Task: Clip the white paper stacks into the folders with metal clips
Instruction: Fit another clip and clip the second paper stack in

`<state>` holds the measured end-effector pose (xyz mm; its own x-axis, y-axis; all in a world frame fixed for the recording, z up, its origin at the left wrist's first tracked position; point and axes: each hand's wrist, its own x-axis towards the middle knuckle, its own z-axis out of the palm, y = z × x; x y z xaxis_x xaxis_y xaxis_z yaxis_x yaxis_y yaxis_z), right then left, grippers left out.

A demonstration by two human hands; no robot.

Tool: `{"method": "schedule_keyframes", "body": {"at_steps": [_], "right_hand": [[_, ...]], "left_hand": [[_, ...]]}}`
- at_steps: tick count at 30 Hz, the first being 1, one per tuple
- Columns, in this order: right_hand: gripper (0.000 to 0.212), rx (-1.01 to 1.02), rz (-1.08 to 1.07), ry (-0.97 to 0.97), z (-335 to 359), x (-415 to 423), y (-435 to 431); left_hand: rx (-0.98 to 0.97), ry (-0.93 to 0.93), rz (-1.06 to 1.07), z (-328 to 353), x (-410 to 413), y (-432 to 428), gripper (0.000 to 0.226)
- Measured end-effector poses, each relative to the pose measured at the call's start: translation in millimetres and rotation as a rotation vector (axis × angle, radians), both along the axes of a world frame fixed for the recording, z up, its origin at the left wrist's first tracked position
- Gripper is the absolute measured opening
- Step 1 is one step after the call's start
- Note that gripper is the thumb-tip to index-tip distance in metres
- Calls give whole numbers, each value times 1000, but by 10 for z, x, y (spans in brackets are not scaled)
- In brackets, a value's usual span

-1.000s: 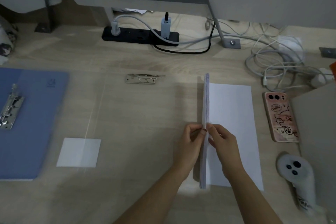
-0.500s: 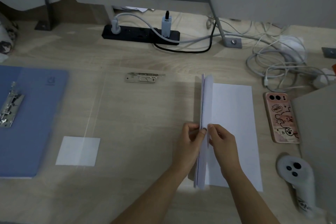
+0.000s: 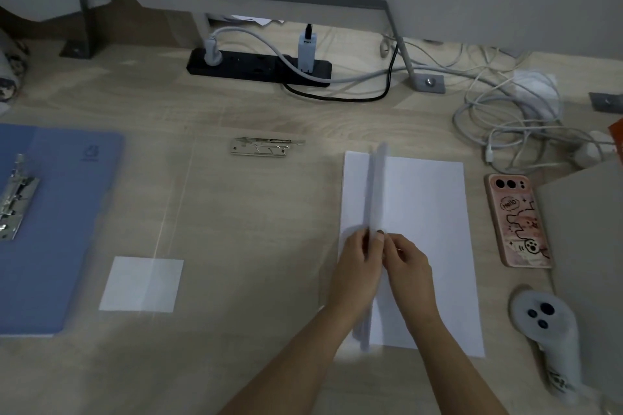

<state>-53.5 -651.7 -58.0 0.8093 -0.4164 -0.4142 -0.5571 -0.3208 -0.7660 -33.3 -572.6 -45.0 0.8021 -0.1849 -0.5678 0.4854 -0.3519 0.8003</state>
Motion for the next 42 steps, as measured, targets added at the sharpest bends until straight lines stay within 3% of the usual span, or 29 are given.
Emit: {"method": "schedule_keyframes", "body": {"at_steps": [3, 7, 12, 16, 21, 26, 31, 38, 42], "right_hand": [[34, 54, -15, 55, 3, 9, -7], [27, 51, 31, 53, 75, -6, -55], [42, -82, -179, -23, 210, 0, -252], [53, 10, -294, 32, 255, 63, -230], [27, 165, -280, 93, 258, 133, 168], [21, 197, -214, 80, 194, 150, 834], [20, 253, -203, 146, 22, 217, 1201], [24, 222, -246, 156, -44, 423, 1261], [28, 207, -277, 159, -61, 549, 1269]], "left_hand": [[74, 5, 16, -16, 69, 11, 39], [129, -31, 58, -109, 137, 73, 36], [-26, -46, 82, 11, 196, 352, 36], [-116, -104, 102, 91, 222, 820, 23], [-179, -16, 250, 142, 187, 1534, 24], [52, 21, 391, 14, 109, 2045, 49], [169, -5, 419, -170, 94, 2410, 16], [244, -15, 263, -234, 414, 2554, 29], [277, -28, 235, -285, 535, 2586, 26]]}}
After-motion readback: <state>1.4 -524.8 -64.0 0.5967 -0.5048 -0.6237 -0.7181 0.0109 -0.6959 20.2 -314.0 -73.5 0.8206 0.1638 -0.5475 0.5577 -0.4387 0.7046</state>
